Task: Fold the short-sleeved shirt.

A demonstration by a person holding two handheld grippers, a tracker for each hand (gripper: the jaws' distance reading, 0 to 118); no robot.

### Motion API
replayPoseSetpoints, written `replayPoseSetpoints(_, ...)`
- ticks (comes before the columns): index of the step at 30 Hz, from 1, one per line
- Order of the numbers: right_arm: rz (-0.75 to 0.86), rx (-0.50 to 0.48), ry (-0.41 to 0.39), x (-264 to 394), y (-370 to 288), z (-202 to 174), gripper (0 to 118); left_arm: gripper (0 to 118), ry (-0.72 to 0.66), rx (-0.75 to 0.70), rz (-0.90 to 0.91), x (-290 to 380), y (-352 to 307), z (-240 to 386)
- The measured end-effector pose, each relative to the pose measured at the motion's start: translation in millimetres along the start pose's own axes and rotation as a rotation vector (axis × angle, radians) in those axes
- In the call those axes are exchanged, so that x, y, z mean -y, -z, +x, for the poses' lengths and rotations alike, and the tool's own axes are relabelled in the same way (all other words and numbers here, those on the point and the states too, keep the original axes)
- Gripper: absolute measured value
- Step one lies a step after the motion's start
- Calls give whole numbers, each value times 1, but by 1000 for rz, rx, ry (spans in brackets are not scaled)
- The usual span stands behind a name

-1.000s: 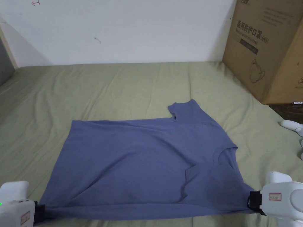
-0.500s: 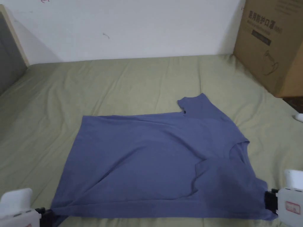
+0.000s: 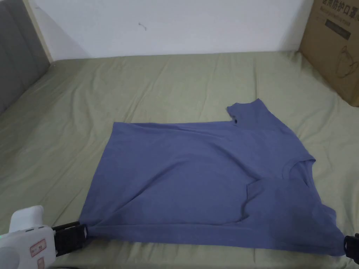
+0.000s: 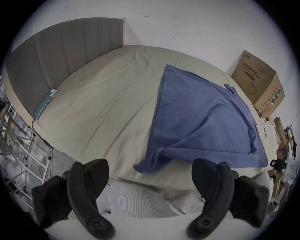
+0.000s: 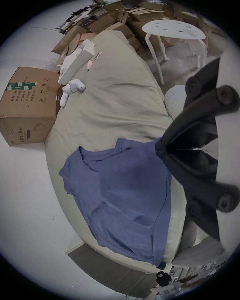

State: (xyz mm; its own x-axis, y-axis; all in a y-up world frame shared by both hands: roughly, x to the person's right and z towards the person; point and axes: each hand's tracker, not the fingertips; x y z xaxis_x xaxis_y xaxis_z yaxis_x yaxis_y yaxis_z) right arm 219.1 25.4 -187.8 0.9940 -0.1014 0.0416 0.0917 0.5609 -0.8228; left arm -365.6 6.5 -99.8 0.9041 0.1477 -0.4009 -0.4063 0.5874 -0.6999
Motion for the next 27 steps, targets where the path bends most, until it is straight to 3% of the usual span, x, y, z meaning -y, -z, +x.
replayPoseSetpoints(1,-8,-1,3,1,2,0,0,98,-12,11,-26,-1,9,-2)
replayPoseSetpoints(3,-20,-8,12,2,3,1,0,0,-11,-42,-173,6,30,-1)
replayPoseSetpoints(6,-18,-9,18,0,0,3,0,0,43,-18,-136,31,29,13)
replayPoseSetpoints(10,2,-24,14,-11,-1,8,0,0,-19,-7,-90,13,13,0)
replayPoseSetpoints(11,-1,-25,9,-16,0,9,5,0,-9,-9,-88,14,12,1)
replayPoseSetpoints(12,-4,-23,6,-21,3,9,24,0,0,-14,-85,6,9,2)
replayPoseSetpoints(14,-10,-30,15,-29,16,14,90,0,10,-14,-79,6,7,4)
replayPoseSetpoints(16,-70,-55,72,-37,31,20,93,0,28,-20,-77,4,2,12)
replayPoseSetpoints(19,-143,-115,103,-38,53,27,92,0,41,-36,-72,5,0,12)
replayPoseSetpoints(20,-176,-109,79,-34,59,25,81,0,38,-35,-75,4,-3,15)
replayPoseSetpoints(22,-235,-132,101,-28,66,25,5,0,37,-32,-73,5,-8,15)
replayPoseSetpoints(24,-176,-114,80,-35,55,24,1,1,38,-23,-75,1,-10,15)
replayPoseSetpoints(27,-116,-140,120,-53,34,26,1,0,58,-33,-67,-6,-18,19)
